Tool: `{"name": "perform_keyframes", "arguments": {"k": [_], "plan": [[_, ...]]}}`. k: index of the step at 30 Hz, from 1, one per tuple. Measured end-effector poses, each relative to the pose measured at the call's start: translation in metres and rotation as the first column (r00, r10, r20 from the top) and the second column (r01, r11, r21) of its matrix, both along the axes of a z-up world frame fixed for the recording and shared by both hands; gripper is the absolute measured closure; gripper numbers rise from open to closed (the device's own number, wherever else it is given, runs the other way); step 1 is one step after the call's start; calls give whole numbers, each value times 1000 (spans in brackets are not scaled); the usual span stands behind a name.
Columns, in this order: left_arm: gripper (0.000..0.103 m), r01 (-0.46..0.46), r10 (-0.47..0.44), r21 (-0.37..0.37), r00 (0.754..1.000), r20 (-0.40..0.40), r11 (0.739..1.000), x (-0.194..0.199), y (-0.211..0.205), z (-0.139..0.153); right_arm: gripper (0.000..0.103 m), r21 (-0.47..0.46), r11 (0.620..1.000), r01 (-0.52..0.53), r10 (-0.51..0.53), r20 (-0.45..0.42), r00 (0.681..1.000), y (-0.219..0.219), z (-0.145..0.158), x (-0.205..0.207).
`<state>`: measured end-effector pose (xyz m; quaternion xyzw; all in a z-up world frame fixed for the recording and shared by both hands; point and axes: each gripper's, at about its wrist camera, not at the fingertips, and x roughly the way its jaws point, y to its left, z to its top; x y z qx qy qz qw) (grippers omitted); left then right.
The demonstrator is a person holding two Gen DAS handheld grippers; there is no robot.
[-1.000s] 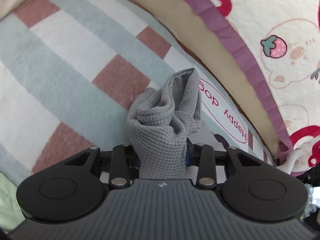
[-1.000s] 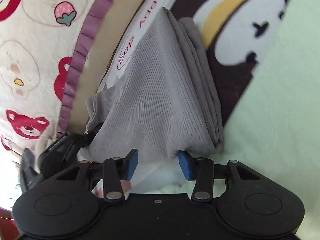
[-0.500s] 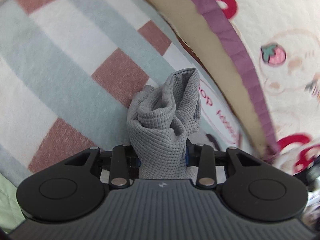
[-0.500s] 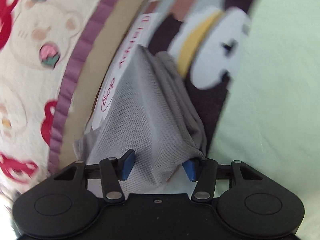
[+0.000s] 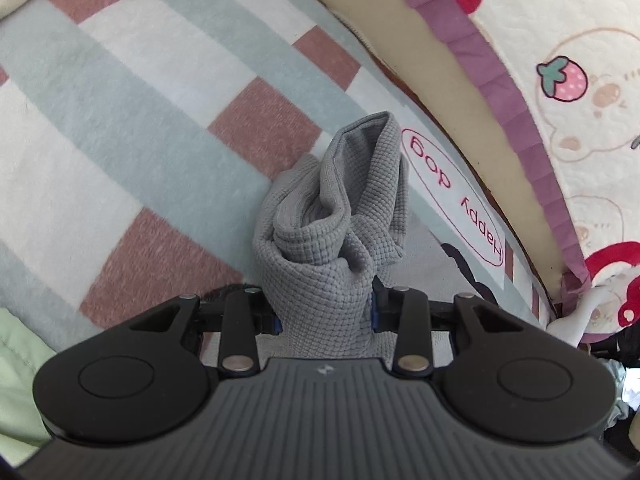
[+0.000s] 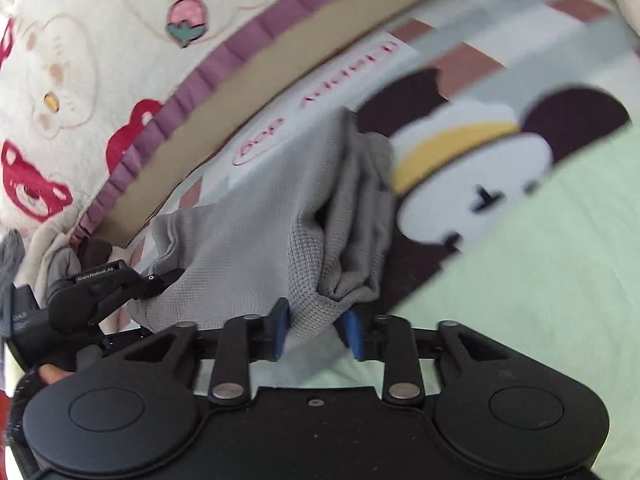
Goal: Fold clothes
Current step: 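Lift the folded grey shirt off the blanket with both grippers, then carry the held shirt with both grippers toward the clothes stack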
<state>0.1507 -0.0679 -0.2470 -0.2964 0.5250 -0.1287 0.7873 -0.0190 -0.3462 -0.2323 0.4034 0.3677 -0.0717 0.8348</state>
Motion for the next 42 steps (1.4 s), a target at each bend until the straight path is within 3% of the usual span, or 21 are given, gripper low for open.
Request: {"name": "perform_keyframes", "arguments": {"k": [1, 2, 5, 10, 13, 16, 17, 18, 19, 21, 22, 25, 28, 31, 33, 36, 39, 42], "plan": [[67, -2, 2, -3, 1000, -3, 1000, 1, 1, -1, 43, -4, 1000, 14, -14, 2, 1000, -6, -1, -5], [67, -4, 4, -5, 1000, -6, 1000, 1, 1, -2, 40, -20, 999, 26, -26, 10, 1000, -11, -1, -9], [67, -7, 7, -7, 1000, -9, 1000, 2, 2, -3, 37, -48, 996, 74, -73, 32, 997, -26, -4, -15], [65, -8, 8, -16, 1000, -20, 1000, 3, 4, -9, 34, 83, 992, 93, -100, 74, 992, -41, -21, 19], [65, -3, 3, -21, 1000, -22, 1000, 3, 5, -12, 31, 43, 995, 93, -97, 89, 991, -38, -26, 40], [65, -3, 2, -34, 1000, -30, 999, 4, 6, -14, 29, -61, 998, 13, -4, 133, 991, -27, -25, 66], [65, -3, 2, -38, 999, -32, 999, 4, 7, -15, 31, -109, 994, -28, 43, 136, 990, -23, -21, 73], [65, -4, 2, -42, 1000, -31, 999, 4, 7, -15, 64, -157, 985, -68, 90, 137, 986, -18, -17, 79], [67, -6, 5, -44, 1000, -28, 999, 3, 8, -15, 77, -204, 973, -107, 137, 136, 981, -14, -13, 85], [69, -16, 16, -38, 1000, -5, 999, -2, 7, -9, 78, -311, 933, -183, 231, 126, 965, -3, -4, 97], [69, -5, 5, -13, 1000, 19, 1000, -5, 4, -3, 78, -431, 877, -210, 286, 119, 951, 10, 11, 93], [69, 8, -12, 60, 997, 76, 998, -9, -2, 9, 79, -578, 777, -250, 381, 115, 917, 31, 37, 89], [69, 10, -12, 39, 998, 56, 999, -6, -2, 4, 79, -599, 758, -258, 382, 88, 920, 29, 35, 94], [69, 20, -23, 54, 998, 56, 998, -6, -5, 1, 79, -574, 773, -270, 370, 62, 927, 26, 26, 98], [71, 30, -39, 89, 994, 103, 996, -8, -8, 9, 79, -587, 759, -281, 384, 56, 921, 27, 28, 98], [71, 34, -81, 196, 968, 237, 980, -14, -17, 37, 80, -646, 690, -325, 459, 44, 887, 37, 49, 102], [71, -6, -55, 187, 946, 319, 982, -15, -7, 67, 80, -722, 597, -348, 539, 39, 842, 47, 87, 114], [71, -71, -13, 184, 908, 418, 980, -20, 14, 107, 80, -792, 495, -356, 639, 55, 767, 61, 136, 129]]}}
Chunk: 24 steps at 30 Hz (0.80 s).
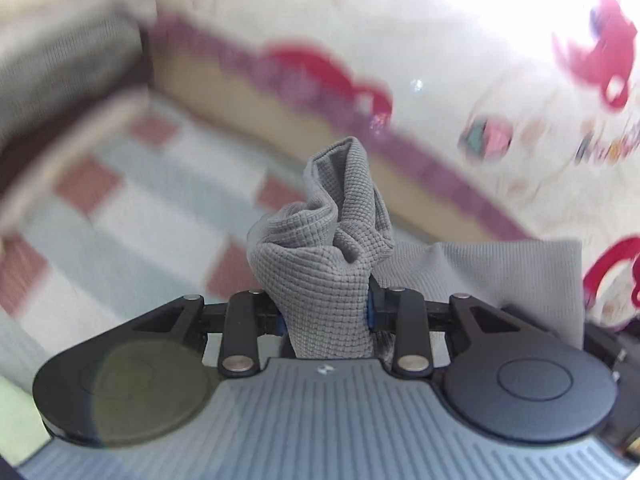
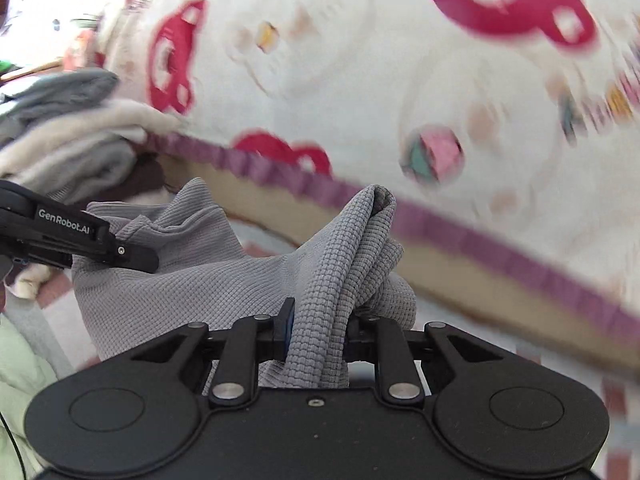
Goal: Fold clothes
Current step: 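Carry the held shirt with both grippers toward the clothes stack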
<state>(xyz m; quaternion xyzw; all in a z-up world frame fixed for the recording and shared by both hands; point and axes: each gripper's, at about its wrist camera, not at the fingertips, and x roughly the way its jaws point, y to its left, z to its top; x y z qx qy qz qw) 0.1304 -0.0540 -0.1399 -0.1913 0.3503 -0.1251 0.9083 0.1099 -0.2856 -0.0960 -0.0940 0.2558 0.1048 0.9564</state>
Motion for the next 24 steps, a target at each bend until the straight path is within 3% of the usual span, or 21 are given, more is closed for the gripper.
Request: {"name": "perform_keyframes", "arguments": {"k": [3, 7, 10, 13, 16, 19, 20, 21, 22, 24], "plan": [[72, -74, 71, 34, 993, 98, 997, -10, 27, 49, 80, -95, 984, -149, 156, 71, 985, 30, 50, 18], [72, -173, 149, 88, 961, 232, 981, -20, 73, 125, 80, -181, 928, -324, 353, 155, 923, 83, 120, 43], [72, -270, 221, 113, 919, 326, 956, -23, 117, 182, 80, -211, 876, -434, 475, 223, 851, 127, 170, 64], [72, -393, 324, 103, 858, 398, 914, -29, 160, 220, 80, -201, 819, -537, 574, 271, 773, 174, 209, 94], [72, -511, 421, 97, 789, 448, 854, -31, 196, 237, 80, -219, 732, -645, 680, 302, 668, 225, 231, 126], [72, -592, 512, 53, 735, 444, 804, -23, 235, 236, 80, -201, 655, -728, 747, 313, 586, 273, 242, 161], [72, -615, 545, 32, 720, 430, 788, -20, 245, 230, 80, -164, 632, -757, 764, 297, 574, 286, 239, 176], [72, -637, 577, 16, 708, 408, 770, -16, 252, 220, 79, -121, 610, -783, 778, 277, 563, 298, 235, 192], [72, -657, 606, 2, 697, 383, 754, -13, 257, 209, 77, -53, 601, -797, 784, 235, 575, 309, 224, 213], [71, -670, 641, -16, 703, 308, 742, -2, 262, 175, 74, -20, 647, -762, 754, 161, 636, 336, 186, 242]]}}
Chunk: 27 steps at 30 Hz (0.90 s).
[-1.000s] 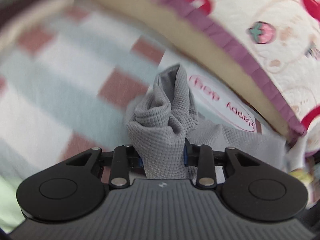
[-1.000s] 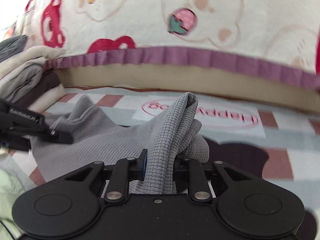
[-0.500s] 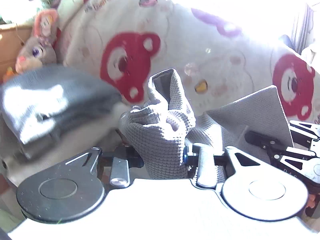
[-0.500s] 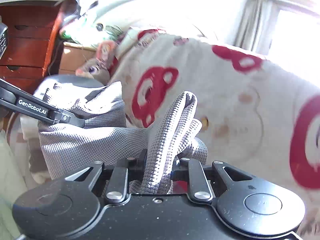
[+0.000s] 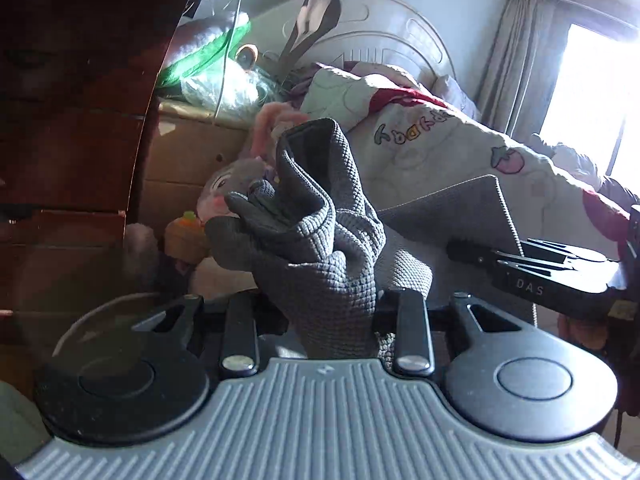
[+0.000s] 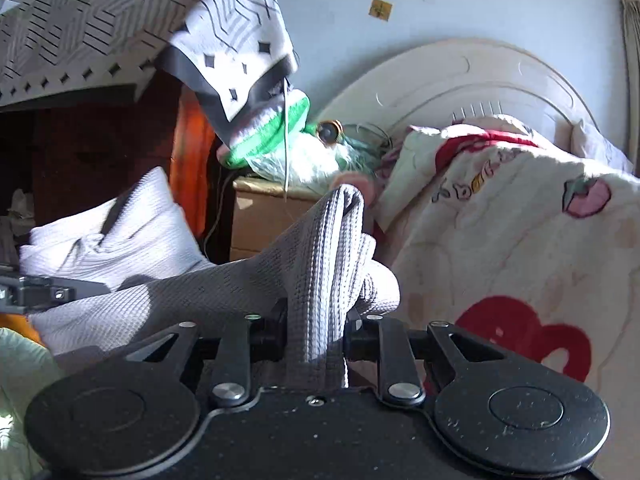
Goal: Fold clothes
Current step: 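Carry the held shirt with both grippers toward the clothes stack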
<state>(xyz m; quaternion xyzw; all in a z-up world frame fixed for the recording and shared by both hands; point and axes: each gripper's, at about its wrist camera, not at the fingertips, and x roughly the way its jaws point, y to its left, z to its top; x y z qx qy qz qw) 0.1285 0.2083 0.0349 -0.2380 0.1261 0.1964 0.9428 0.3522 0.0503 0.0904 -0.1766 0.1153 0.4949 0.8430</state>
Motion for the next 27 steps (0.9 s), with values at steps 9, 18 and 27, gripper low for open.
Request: {"name": "perform_keyframes", "arguments": {"k": [9, 18, 27], "plan": [[67, -17, 34, -193, 996, 86, 981, -5, 26, -93, 51, 217, 883, 416, -353, -276, 894, -35, -83, -8], [62, 18, 6, -217, 994, 111, 976, -14, 26, -90, 38, 285, 773, 566, -10, -888, 460, -105, -146, -10], [61, 52, -12, -289, 990, 138, 956, -17, 39, -96, 49, 275, 808, 521, 24, -899, 436, -64, -136, -22]]}}
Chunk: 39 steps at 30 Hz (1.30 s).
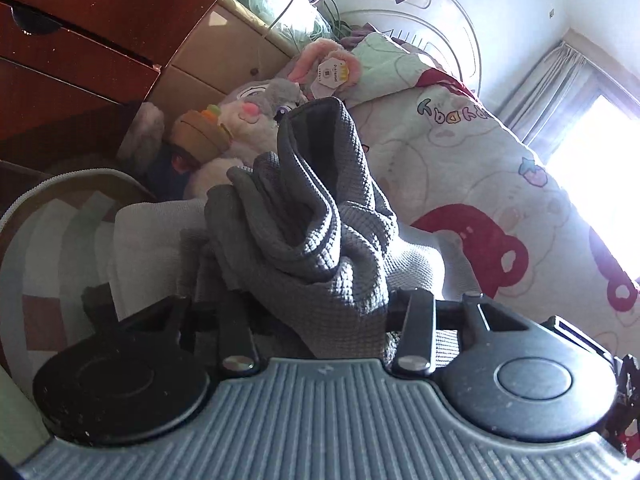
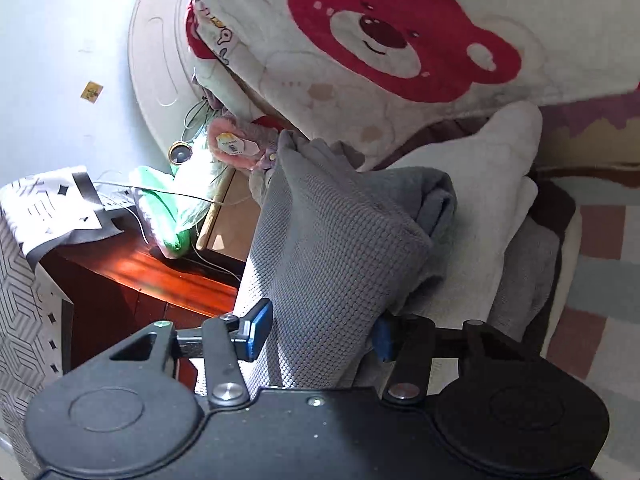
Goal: Fold clothes
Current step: 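Carry the held shirt with both grippers toward the clothes stack, then lower the shirt onto the clothes stack and open both grippers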
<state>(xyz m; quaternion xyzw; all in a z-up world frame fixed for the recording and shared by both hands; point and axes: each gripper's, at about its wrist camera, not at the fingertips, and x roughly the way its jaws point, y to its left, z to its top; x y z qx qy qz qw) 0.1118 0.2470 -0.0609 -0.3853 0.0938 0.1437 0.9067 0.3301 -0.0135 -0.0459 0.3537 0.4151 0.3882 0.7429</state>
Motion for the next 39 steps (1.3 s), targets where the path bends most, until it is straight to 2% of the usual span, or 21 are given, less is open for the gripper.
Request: {"name": "perform_keyframes", "arguments": {"k": [3, 5, 6, 7, 8, 9, 10, 12, 15, 16, 17, 18, 21, 24, 26, 29, 32, 35, 37, 38, 39], "plan": [[61, 10, -10, -5, 1000, 6, 1000, 1, 2, -1, 50, -156, 987, 44, -16, 171, 985, 11, 27, -9], [61, 12, -12, -9, 1000, 9, 1000, 1, 2, -1, 50, -258, 958, 124, -47, 285, 957, 19, 38, -14], [61, 11, -11, -4, 1000, 8, 1000, 1, 1, -1, 55, -305, 939, 159, -48, 342, 939, 23, 44, -16], [61, 5, -5, 7, 1000, 5, 1000, 0, 0, 0, 86, -368, 918, 148, 12, 398, 917, 33, 51, -17], [61, -15, 15, 38, 1000, 2, 999, -2, -4, 3, 86, -483, 863, 151, 120, 485, 866, 49, 62, -27], [61, -36, 35, 81, 999, 8, 996, -4, -9, 7, 86, -581, 795, 172, 232, 554, 800, 64, 73, -38], [62, -55, 54, 120, 998, 13, 991, -7, -15, 12, 86, -631, 745, 215, 321, 622, 714, 79, 85, -55], [62, -77, 75, 167, 997, 22, 983, -10, -23, 18, 87, -660, 701, 270, 443, 699, 561, 99, 104, -75], [62, -46, 36, 122, 996, 83, 991, -11, -26, 19, 88, -580, 775, 250, 425, 771, 473, 98, 130, -58], [60, -25, 16, 96, 995, 100, 995, -10, -26, 19, 88, -549, 804, 229, 396, 781, 484, 93, 130, -42], [60, -15, 7, 84, 996, 91, 996, -7, -27, 19, 88, -539, 818, 201, 368, 760, 536, 88, 125, -23], [58, -16, 12, 79, 998, 61, 997, -5, -30, 19, 87, -535, 829, 160, 346, 718, 604, 82, 113, -3], [54, -54, 53, 31, 998, 42, 998, -12, -34, 18, 87, -502, 859, 99, 247, 576, 779, 58, 59, 38], [51, -97, 94, 48, 994, 64, 994, -27, -40, 30, 85, -352, 932, 80, 113, 494, 862, 28, 29, 49], [50, -151, 144, 100, 987, 69, 984, -38, -41, 42, 82, -277, 959, 69, 56, 418, 907, 15, 22, 56], [47, -227, 218, 223, 974, 64, 948, -54, -41, 63, 79, -251, 966, 64, 38, 380, 924, 17, 19, 55], [47, -162, 208, 472, 977, -46, 866, -42, -45, 95, 74, -285, 957, 62, 61, 402, 914, 23, 24, 41], [48, -19, 76, 571, 994, -76, 821, -18, -48, 124, 73, -371, 926, 73, 113, 454, 884, 34, 38, 31], [48, 78, -6, 624, 993, -116, 778, 2, -50, 142, 74, -422, 903, 82, 160, 508, 846, 43, 50, 24], [51, 130, -26, 620, 984, -174, 774, 21, -48, 145, 74, -427, 900, 89, 166, 525, 835, 48, 54, 23], [53, 162, -29, 595, 974, -226, 787, 35, -43, 143, 74, -422, 902, 85, 168, 527, 833, 50, 56, 23]]}}
